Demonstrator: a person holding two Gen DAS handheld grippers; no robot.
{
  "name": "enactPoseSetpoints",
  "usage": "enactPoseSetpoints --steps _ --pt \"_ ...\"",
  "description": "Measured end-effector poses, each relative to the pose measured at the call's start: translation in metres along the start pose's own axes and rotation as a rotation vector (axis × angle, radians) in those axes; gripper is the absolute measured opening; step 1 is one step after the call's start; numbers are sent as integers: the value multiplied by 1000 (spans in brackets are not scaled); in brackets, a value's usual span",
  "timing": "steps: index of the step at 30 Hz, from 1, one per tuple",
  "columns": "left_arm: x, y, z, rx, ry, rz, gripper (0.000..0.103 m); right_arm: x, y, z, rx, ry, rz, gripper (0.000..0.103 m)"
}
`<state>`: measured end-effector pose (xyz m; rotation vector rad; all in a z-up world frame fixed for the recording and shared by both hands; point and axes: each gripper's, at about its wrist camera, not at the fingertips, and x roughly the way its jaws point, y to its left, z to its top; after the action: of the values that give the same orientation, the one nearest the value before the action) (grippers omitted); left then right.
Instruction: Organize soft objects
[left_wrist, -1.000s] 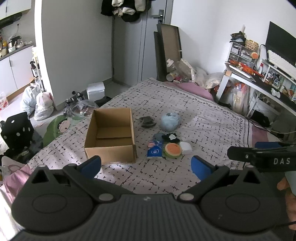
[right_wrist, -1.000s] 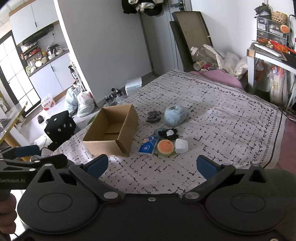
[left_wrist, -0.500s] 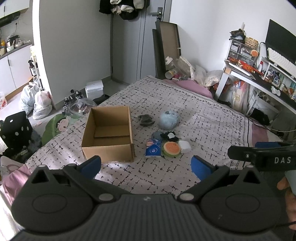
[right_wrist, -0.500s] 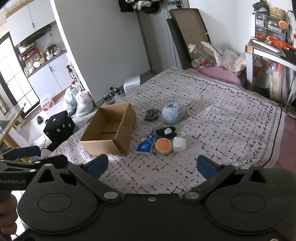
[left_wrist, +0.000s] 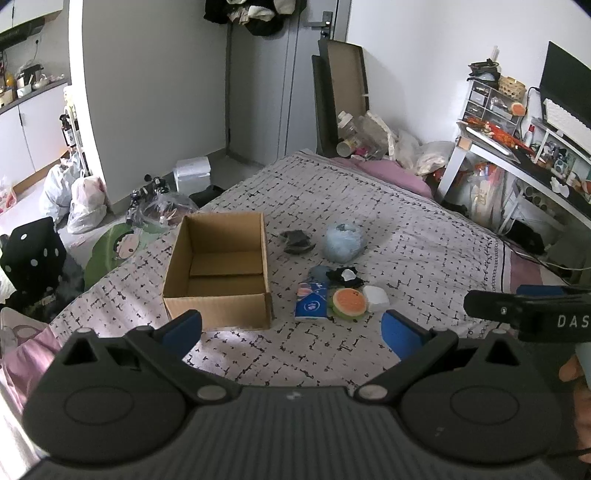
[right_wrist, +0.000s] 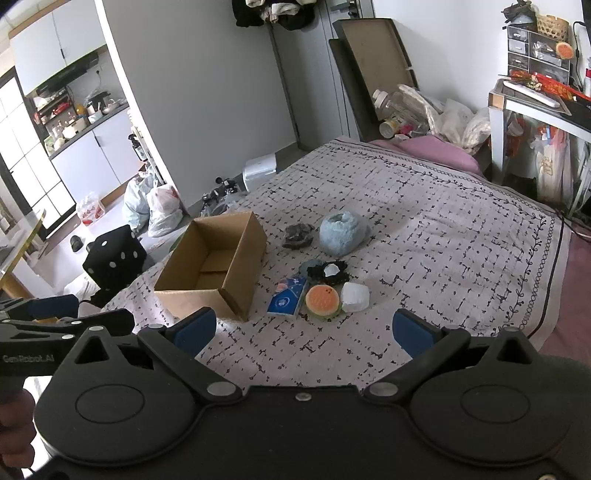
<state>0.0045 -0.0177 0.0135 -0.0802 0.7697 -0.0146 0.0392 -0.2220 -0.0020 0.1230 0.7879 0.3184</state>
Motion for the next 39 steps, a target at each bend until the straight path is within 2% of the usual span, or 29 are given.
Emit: enactPoseSetpoints --steps 8,13,21,28,39 --pt "21 -1 7 -18 19 -6 103 23 -13 6 25 33 9 103" --pt "36 -5 13 -32 27 17 102 38 -32 14 95 46 30 103" --pt "65 -11 25 -54 35 1 102 69 -56 24 162 84 44 102" --pt "97 -20 29 -74 62 -8 99 100 -72 33 219 142 72 93" --pt "149 -31 30 -100 133 -17 88 147 -100 39 344 209 69 88"
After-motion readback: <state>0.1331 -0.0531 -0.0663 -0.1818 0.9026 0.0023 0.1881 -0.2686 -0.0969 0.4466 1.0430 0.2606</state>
